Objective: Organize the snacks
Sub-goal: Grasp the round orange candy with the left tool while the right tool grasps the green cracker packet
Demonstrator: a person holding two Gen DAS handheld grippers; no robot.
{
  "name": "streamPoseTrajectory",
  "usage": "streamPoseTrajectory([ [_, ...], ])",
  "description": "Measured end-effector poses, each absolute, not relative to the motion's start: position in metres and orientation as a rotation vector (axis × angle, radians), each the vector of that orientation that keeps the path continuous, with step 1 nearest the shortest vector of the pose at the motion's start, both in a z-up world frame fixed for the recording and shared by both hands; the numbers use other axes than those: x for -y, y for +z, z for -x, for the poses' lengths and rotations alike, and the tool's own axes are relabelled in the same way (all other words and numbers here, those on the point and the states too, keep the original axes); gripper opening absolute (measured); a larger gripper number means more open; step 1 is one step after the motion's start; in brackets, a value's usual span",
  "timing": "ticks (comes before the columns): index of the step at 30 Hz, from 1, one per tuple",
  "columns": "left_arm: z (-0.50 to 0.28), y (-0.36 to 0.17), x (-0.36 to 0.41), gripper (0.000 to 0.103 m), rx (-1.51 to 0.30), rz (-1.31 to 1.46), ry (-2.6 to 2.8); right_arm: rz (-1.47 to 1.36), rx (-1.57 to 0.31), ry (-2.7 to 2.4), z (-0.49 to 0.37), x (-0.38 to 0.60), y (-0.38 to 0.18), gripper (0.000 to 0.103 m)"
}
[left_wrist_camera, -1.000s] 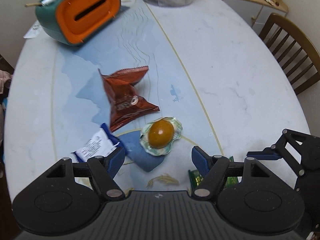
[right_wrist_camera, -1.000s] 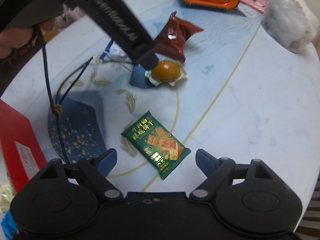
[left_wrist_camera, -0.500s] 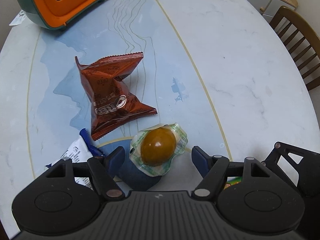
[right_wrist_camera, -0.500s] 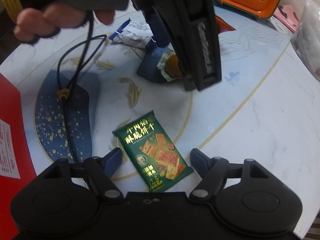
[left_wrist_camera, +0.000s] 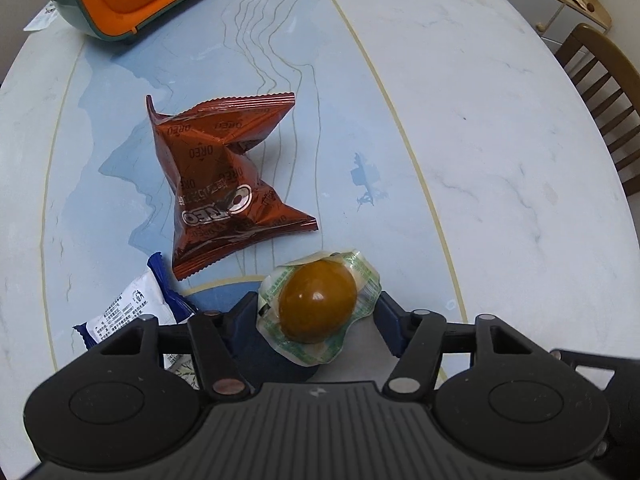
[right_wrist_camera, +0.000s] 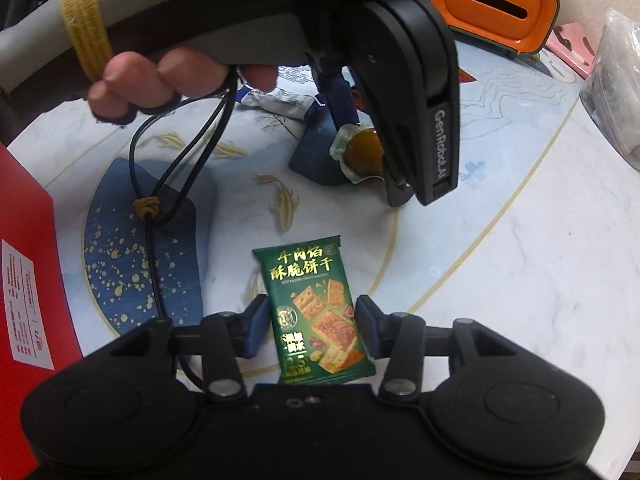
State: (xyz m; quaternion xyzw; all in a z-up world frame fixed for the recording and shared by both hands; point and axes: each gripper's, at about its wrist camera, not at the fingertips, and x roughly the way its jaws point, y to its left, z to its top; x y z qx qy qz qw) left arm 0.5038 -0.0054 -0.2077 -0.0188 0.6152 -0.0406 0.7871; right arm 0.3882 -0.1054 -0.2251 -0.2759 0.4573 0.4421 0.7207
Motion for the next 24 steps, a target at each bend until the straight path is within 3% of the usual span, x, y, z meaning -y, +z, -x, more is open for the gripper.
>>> streamPoseTrajectory([
  [8,-0.495,-0.203,0.001,0.053,-1.31,0.069,-0.054,0.554,-1.018,0.912,-0.377,0.111,-0.221,0.042],
  [24,-0.457,-0.156,-0.024,0.053,-1.277,0.186,-0.027,0.247,-1.047,0.715,-0.381,0.155,-0.179,0.042],
])
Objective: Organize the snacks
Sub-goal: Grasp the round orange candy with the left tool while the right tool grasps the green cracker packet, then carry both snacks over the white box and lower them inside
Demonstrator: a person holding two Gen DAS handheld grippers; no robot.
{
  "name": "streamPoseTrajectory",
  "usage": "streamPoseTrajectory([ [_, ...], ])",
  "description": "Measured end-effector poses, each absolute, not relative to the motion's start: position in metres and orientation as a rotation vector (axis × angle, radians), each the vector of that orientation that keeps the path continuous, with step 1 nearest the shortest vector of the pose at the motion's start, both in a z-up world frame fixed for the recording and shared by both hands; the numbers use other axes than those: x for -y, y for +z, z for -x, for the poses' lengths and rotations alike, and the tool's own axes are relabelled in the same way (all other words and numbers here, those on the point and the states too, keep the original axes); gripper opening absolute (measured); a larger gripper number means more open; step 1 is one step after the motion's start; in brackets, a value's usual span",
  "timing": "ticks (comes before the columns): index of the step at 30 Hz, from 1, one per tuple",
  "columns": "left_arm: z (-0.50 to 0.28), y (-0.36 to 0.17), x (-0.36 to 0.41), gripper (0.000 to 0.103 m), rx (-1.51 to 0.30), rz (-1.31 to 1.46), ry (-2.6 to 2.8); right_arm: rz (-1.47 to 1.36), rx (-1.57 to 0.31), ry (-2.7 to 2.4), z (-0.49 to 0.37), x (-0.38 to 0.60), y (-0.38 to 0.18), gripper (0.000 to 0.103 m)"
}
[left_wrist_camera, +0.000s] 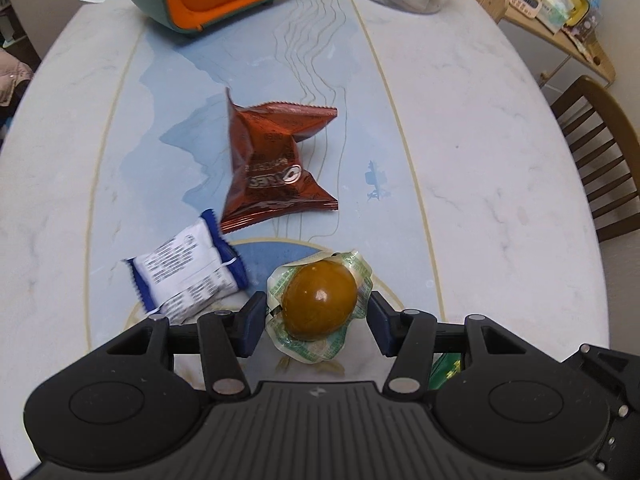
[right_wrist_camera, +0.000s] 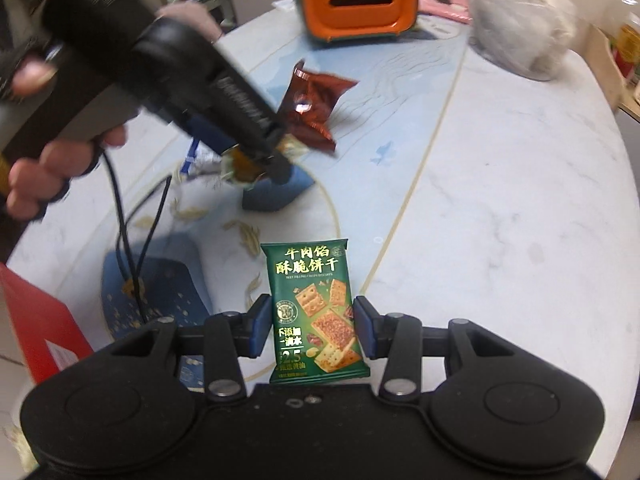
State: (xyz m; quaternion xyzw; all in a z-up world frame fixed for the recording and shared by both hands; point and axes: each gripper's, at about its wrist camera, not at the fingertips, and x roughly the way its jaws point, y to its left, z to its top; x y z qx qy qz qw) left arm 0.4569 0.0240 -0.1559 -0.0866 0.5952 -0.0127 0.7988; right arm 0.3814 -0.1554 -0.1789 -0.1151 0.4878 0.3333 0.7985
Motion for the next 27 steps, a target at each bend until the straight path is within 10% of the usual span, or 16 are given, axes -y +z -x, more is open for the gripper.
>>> streamPoseTrajectory([
  [27,-0.309,0.025,-0.067,0.053,-1.063,0.165,0.027,0.161,-0.846,0.69,-0.281,0.144,-0.026,0.042],
])
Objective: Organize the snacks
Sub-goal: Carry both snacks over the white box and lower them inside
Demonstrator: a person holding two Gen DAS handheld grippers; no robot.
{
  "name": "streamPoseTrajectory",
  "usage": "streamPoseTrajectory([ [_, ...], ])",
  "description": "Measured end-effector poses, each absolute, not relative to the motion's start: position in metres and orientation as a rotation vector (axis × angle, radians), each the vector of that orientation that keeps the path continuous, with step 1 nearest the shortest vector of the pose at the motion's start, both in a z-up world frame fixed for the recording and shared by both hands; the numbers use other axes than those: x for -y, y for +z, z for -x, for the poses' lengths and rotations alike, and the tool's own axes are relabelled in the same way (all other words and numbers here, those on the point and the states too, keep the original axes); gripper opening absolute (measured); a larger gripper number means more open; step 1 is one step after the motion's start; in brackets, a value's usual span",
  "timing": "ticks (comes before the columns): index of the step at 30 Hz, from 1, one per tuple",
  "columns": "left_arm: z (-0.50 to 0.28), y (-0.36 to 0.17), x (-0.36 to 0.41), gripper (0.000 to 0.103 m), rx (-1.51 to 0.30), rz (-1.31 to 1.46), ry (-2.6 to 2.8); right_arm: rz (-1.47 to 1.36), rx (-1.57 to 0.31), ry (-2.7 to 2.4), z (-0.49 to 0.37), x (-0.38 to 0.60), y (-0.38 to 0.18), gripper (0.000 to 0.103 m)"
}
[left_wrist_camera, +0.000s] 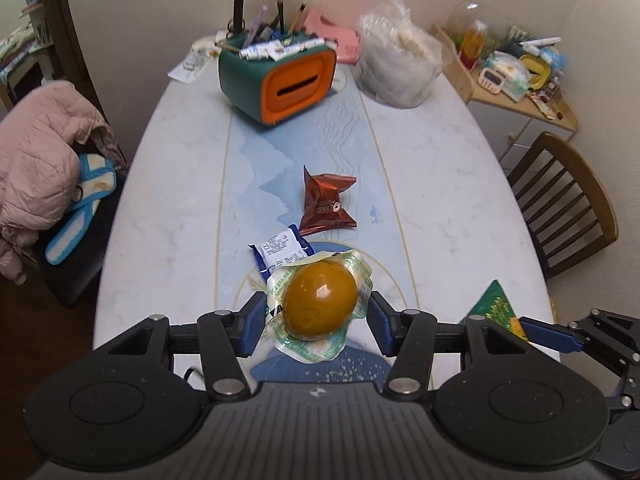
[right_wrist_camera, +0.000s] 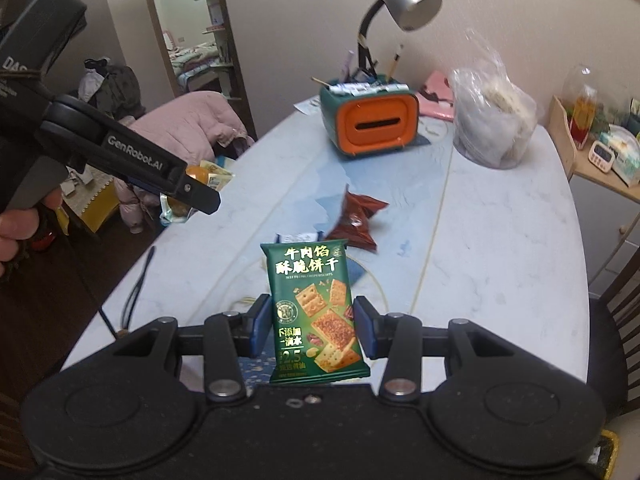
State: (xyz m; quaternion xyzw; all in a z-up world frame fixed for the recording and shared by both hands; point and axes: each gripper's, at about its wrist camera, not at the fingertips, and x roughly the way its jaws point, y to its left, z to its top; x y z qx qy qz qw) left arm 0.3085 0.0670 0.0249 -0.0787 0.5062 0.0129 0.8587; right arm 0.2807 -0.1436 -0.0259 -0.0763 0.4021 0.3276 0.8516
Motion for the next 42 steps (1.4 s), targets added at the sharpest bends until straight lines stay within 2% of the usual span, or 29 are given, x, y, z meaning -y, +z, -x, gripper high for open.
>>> streamPoseTrajectory([
  [8,-0.258,0.049,-0.068,0.053,-1.055,0.138,0.006,0.163,-0.829,0.702,-0.24,0.134,-0.004,0.042],
  [20,-0.179,0.048,-0.068,0.053,-1.095,0.092,-0.055,0.149,-0.843,0.732,-0.185,0.123,0.0,0.042],
  [30,-0.139,0.009,-0.063,0.053,-1.182,0.099,-0.1,0.145,-0.904,0.722,-0.152,0.118,-0.027,0.042],
  [42,-0.123,-0.061,-0.051,0.053,-1.273,0.113,-0.103,0.194,-1.016,0.681,-0.121,0.109,-0.088,0.042],
])
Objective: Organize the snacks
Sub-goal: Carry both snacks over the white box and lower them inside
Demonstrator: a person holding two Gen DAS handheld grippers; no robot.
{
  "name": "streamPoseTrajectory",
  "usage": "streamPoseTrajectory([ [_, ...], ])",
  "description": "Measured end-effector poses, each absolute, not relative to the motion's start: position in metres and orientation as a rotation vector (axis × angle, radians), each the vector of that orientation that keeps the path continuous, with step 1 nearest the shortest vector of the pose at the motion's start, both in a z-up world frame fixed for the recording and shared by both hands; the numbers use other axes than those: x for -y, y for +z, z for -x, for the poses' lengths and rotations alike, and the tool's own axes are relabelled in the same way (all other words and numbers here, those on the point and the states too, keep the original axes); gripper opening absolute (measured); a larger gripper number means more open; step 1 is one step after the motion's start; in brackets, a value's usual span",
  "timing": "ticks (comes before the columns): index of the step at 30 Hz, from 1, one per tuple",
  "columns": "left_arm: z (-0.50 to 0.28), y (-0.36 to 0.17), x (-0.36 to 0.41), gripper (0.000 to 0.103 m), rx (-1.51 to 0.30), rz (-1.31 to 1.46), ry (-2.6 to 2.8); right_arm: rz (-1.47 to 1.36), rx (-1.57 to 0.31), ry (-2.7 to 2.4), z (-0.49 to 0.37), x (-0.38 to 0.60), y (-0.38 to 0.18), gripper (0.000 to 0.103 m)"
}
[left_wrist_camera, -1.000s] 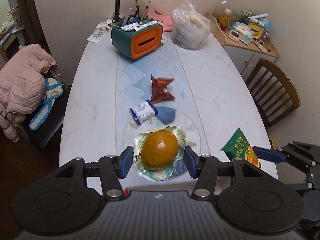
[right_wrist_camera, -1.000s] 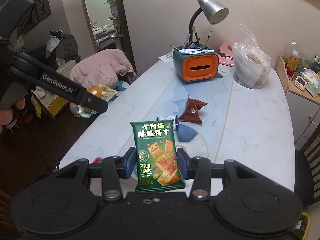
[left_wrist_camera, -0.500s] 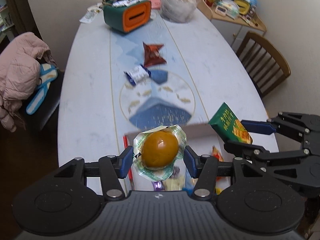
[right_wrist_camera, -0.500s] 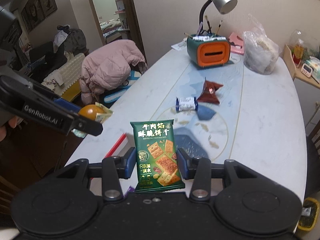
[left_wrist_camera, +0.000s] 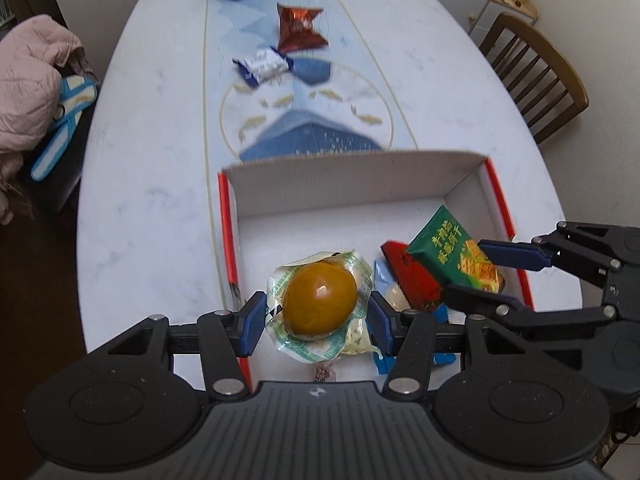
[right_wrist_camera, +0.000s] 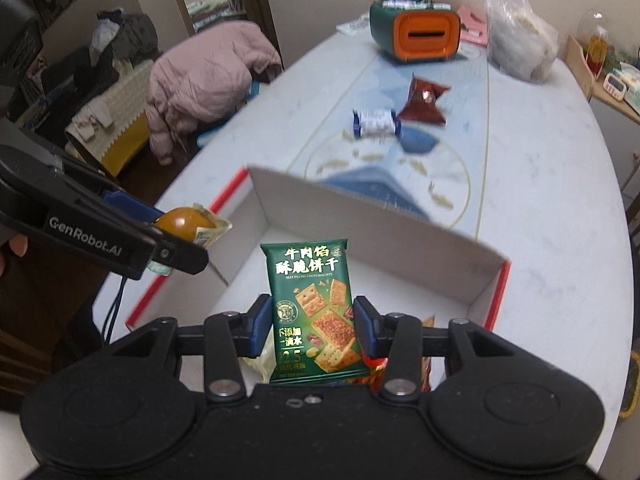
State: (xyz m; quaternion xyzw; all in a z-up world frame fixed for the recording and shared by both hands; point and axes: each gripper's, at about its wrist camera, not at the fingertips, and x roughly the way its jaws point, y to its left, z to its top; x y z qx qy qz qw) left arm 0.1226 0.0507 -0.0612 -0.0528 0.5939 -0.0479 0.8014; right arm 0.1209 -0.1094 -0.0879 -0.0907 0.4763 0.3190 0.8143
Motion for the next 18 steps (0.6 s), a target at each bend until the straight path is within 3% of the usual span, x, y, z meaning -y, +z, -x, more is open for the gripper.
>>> streamPoseTrajectory([
  [18,-0.119,-0.138,-0.029,0.053,-1.361,0.096,-0.121,0.35,-1.123,0.634,-0.101,0.091,-0.143,0.042],
])
